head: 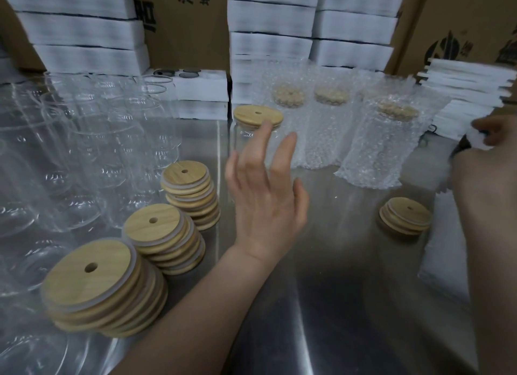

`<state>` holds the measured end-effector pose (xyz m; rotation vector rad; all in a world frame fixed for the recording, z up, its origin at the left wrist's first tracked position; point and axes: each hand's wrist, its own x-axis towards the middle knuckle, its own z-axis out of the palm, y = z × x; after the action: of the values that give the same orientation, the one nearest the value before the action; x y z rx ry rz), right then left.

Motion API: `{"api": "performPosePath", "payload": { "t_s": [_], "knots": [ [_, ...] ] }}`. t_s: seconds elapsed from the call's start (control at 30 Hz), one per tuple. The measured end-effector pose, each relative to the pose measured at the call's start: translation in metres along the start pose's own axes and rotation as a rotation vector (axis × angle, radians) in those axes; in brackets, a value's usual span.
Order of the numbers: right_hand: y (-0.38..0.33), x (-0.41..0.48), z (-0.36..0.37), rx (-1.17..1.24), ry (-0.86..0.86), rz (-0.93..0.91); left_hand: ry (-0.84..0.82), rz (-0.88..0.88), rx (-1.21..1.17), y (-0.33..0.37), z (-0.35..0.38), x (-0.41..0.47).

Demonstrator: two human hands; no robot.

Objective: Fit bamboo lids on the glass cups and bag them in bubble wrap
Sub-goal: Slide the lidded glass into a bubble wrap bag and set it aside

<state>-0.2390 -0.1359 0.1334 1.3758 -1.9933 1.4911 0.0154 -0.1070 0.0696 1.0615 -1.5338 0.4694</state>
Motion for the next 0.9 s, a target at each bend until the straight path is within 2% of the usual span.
{"api": "performPosePath", "payload": {
  "t_s": [0.1, 0.2, 0.27, 0.37, 0.47, 0.57, 0.67, 0.77, 0.9],
  "knots": [
    [-0.030, -0.016, 0.005, 0.106, 0.058, -0.034, -0.018, 0.054, -0.016, 0.011, 0.000, -0.003],
    [-0.050, -0.032, 0.005, 0.144, 0.058, -0.166, -0.156, 0.088, -0.236, 0.017, 0.001, -0.007],
    [-0.057, -0.038, 0.007, 0.229, 0.036, -0.230, -0.372, -0.036, -0.387, 0.018, 0.001, -0.009],
    [-0.063, -0.046, 0.015, 0.368, -0.023, -0.210, -0.714, -0.241, -0.532, 0.014, 0.002, -0.013],
    [-0.067, -0.051, 0.021, 0.464, -0.074, -0.190, -0.848, -0.341, -0.636, 0.011, 0.005, -0.013],
    [-0.068, -0.054, 0.027, 0.598, -0.120, -0.106, -0.894, -0.412, -0.706, 0.012, 0.006, -0.012],
    [-0.067, -0.056, 0.032, 0.684, -0.137, -0.035, -0.842, -0.513, -0.849, 0.013, 0.006, -0.010],
    [-0.067, -0.060, 0.038, 0.747, -0.173, -0.026, -0.781, -0.667, -1.032, 0.012, 0.005, -0.007],
    [-0.064, -0.064, 0.045, 0.719, -0.210, -0.068, -0.743, -0.800, -1.206, 0.007, 0.005, -0.006]
  ]
}}
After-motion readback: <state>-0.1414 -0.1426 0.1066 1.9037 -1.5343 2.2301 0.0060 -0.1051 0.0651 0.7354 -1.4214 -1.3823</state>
